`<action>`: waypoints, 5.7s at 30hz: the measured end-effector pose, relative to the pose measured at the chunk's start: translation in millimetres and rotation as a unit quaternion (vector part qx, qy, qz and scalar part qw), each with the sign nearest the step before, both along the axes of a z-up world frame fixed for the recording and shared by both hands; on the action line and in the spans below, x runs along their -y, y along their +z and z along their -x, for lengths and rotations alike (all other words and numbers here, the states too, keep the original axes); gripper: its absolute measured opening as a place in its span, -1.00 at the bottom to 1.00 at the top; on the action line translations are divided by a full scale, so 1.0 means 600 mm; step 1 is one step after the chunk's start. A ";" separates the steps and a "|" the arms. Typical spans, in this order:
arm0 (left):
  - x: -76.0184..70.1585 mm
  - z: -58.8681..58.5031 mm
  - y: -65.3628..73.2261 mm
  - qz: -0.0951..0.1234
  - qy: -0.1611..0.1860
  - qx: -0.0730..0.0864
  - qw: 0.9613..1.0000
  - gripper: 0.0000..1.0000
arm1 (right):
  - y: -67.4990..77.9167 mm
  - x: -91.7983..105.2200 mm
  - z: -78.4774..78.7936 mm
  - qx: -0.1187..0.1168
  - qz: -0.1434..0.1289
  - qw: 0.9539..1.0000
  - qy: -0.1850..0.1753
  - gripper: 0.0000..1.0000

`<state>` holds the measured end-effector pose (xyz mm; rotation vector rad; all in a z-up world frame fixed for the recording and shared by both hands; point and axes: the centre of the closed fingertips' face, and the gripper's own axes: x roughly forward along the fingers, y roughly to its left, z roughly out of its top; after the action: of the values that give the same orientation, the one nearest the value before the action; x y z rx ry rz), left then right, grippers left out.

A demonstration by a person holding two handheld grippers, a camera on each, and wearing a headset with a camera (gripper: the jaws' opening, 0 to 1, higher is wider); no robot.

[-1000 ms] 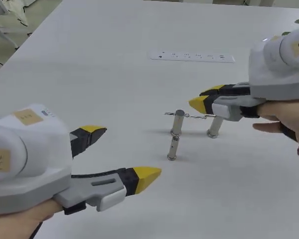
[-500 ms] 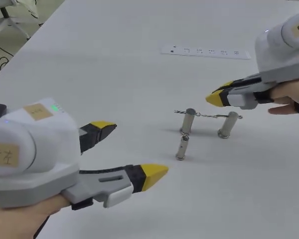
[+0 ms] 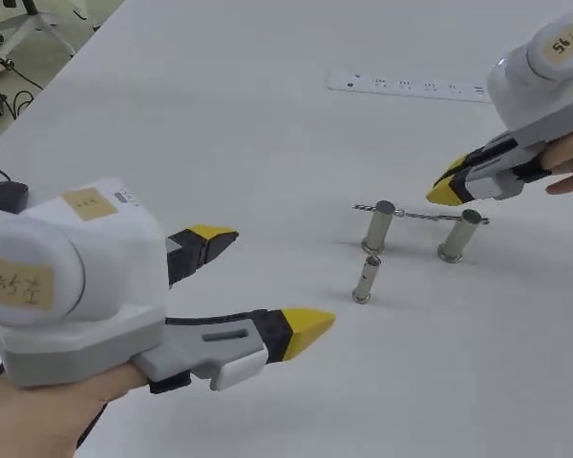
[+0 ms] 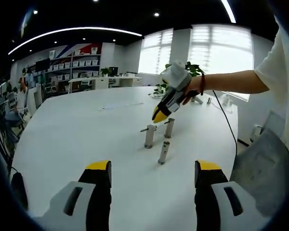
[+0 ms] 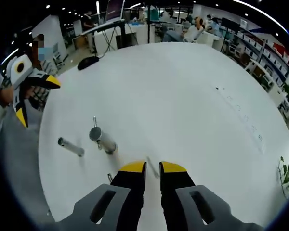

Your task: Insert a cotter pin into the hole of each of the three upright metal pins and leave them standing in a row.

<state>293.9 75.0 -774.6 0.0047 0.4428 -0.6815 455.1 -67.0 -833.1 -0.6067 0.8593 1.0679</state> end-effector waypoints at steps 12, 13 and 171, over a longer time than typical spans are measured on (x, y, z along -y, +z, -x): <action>-0.002 -0.005 -0.006 -0.003 0.001 -0.004 1.000 0.39 | -0.043 0.015 0.010 -0.033 0.053 0.996 0.057 -0.76; -0.002 -0.005 -0.006 -0.003 0.002 -0.004 1.000 0.39 | -0.044 0.016 0.010 -0.035 0.053 0.996 0.057 -0.76; 0.082 -0.034 0.059 0.197 -0.033 -0.092 0.976 -1.00 | 0.137 -0.139 0.236 0.178 -0.023 0.946 0.270 -0.90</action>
<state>314.0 25.9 -739.0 -0.4231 0.4799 -0.8307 313.3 16.1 -750.7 -0.9960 0.3515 1.4090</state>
